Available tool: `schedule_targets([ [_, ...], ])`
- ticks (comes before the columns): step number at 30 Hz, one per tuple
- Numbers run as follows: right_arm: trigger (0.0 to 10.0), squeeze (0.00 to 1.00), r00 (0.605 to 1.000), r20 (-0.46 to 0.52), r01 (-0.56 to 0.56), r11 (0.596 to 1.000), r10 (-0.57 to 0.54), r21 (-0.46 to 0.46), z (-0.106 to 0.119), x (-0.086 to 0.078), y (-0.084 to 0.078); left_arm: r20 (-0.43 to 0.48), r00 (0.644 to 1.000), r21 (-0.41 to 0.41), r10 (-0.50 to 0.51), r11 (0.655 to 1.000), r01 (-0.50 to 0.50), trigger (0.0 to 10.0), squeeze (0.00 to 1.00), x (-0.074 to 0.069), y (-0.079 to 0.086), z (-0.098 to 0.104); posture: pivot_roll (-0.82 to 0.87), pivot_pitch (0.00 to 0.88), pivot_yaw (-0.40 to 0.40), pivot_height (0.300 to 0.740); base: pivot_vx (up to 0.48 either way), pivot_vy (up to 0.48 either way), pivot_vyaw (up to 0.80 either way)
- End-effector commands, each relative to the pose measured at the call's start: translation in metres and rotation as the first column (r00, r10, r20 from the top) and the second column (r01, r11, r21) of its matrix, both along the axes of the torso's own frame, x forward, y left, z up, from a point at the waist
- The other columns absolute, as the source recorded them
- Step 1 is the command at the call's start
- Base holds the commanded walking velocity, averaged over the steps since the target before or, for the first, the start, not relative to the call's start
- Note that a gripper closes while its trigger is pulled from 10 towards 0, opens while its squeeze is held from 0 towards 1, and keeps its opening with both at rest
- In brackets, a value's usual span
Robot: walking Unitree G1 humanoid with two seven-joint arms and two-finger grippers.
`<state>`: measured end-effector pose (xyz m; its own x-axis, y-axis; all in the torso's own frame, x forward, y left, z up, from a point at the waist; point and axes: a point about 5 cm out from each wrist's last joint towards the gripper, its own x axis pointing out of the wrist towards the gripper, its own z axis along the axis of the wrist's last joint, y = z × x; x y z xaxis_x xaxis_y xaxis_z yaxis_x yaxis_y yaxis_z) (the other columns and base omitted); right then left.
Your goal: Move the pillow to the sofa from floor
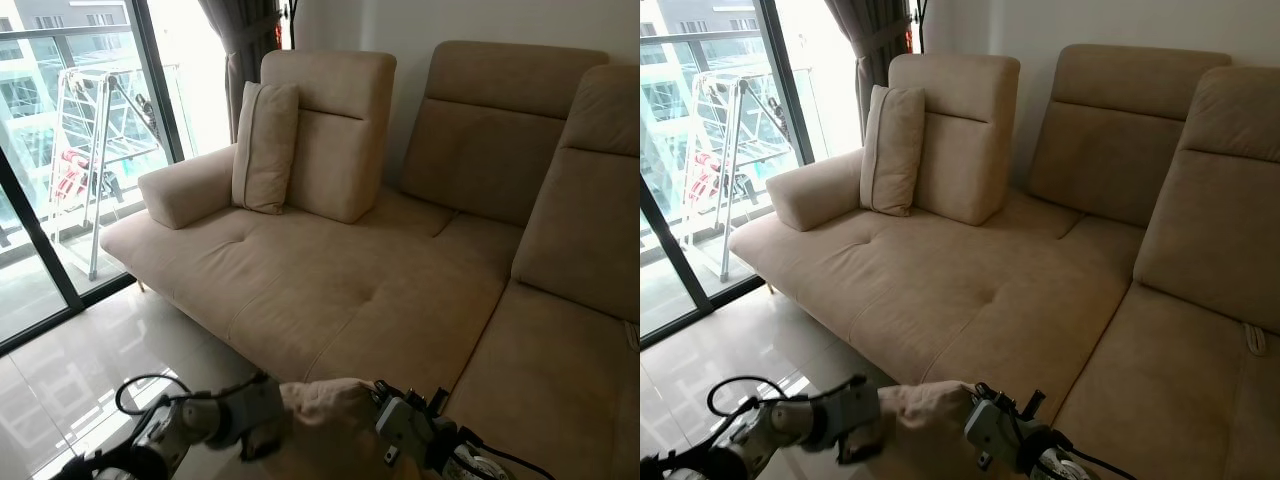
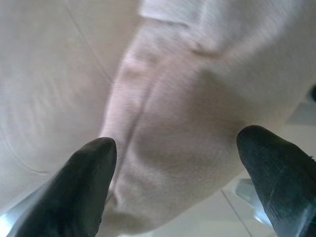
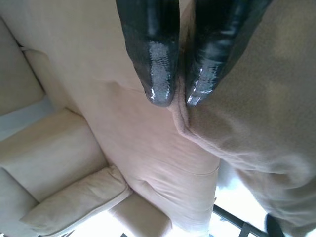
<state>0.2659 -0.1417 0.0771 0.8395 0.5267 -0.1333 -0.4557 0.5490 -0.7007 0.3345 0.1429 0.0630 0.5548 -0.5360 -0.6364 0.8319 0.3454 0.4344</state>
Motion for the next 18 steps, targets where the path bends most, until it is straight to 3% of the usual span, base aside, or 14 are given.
schedule_targets([
  [1, 0.0, 0.00, 0.998, 0.052, -0.026, 0.999, 0.024, 0.033, 0.011, 0.000, 0.006, -0.014, 1.000, 0.004, 0.021, 1.000, -0.021, 10.0, 0.00, -0.001, 0.005, -0.002, 0.12, 0.000, 0.030, 0.601, 0.000, 0.000, 0.00],
  [7, 0.0, 0.00, 0.999, 0.033, -0.017, 0.999, 0.016, 0.029, 0.009, -0.003, 0.005, -0.035, 0.999, 0.067, -0.007, 0.998, 0.010, 10.0, 0.00, -0.003, 0.017, -0.003, 0.12, 0.000, 0.034, 0.601, 0.000, 0.000, 0.00],
  [15, 0.0, 0.00, 0.998, 0.062, -0.029, 0.999, 0.026, 0.046, 0.016, -0.003, 0.010, -0.048, 0.999, 0.099, -0.009, 0.995, 0.014, 10.0, 0.00, -0.003, 0.020, -0.006, 0.12, 0.000, 0.035, 0.601, 0.000, 0.000, 0.00],
  [18, 0.0, 0.00, 0.992, 0.121, -0.027, 0.997, 0.019, 0.065, 0.030, 0.002, 0.014, -0.154, 0.985, 0.132, -0.076, 0.987, 0.096, 10.0, 0.00, -0.015, 0.019, -0.018, 0.11, 0.000, 0.037, 0.601, 0.000, 0.000, 0.00],
])
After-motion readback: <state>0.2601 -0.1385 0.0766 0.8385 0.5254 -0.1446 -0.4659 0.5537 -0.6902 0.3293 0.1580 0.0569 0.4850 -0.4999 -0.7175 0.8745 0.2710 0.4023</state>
